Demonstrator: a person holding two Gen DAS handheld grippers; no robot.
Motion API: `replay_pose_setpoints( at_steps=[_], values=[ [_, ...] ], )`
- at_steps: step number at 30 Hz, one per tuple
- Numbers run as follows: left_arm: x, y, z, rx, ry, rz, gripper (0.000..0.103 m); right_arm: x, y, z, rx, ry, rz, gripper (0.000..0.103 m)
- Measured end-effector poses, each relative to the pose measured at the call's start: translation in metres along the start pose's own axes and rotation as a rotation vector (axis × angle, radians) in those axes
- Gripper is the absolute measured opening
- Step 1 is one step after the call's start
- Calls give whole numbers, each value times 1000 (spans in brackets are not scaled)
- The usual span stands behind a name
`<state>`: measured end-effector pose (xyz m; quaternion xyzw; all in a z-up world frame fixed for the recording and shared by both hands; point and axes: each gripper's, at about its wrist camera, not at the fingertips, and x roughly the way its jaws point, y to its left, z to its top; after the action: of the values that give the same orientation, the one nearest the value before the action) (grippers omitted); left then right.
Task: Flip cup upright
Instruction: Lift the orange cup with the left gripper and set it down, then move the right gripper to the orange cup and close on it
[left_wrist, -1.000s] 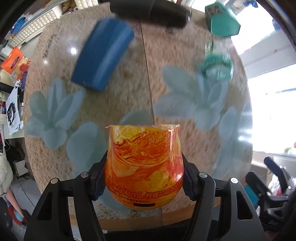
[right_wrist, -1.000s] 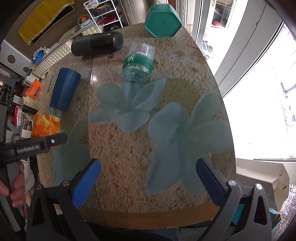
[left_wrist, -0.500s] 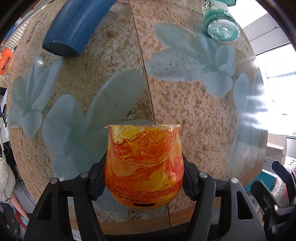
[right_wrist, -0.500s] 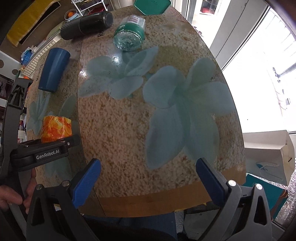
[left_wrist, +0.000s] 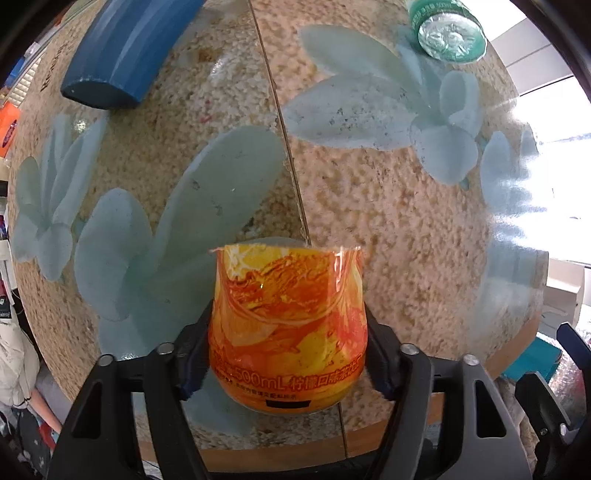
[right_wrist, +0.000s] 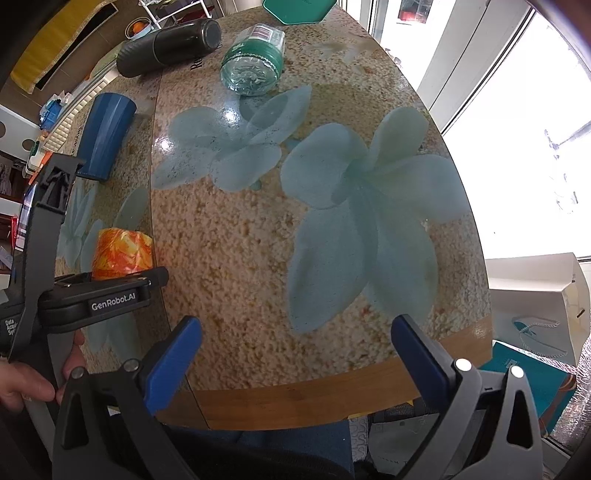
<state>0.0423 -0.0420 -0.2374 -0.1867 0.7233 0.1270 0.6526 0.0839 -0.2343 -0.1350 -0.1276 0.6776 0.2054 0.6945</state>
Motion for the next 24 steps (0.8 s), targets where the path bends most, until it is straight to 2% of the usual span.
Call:
replay_pose_setpoints(
  at_steps=[4, 9, 12, 15, 19, 24],
  values=[
    [-1, -1, -1, 3, -5, 8, 96, 0, -2, -1, -3, 4, 12, 103],
    [-10, -3, -1, 24, -13, -11, 100, -2, -2, -2, 0, 2, 17, 103],
    [-19, -4, -2, 48, -20, -19, 101, -4, -1, -3, 2, 3, 28, 103],
    [-36, -3, -4, 61, -50, -14, 101, -5, 1, -3, 9, 7, 44, 103],
    [-67, -4, -8, 128, -112, 9, 101, -11, 7, -1, 15, 7, 65, 103],
    [-96, 16, -16, 131, -144, -36, 101, -27, 19, 8, 27, -28, 93, 103]
  ],
)
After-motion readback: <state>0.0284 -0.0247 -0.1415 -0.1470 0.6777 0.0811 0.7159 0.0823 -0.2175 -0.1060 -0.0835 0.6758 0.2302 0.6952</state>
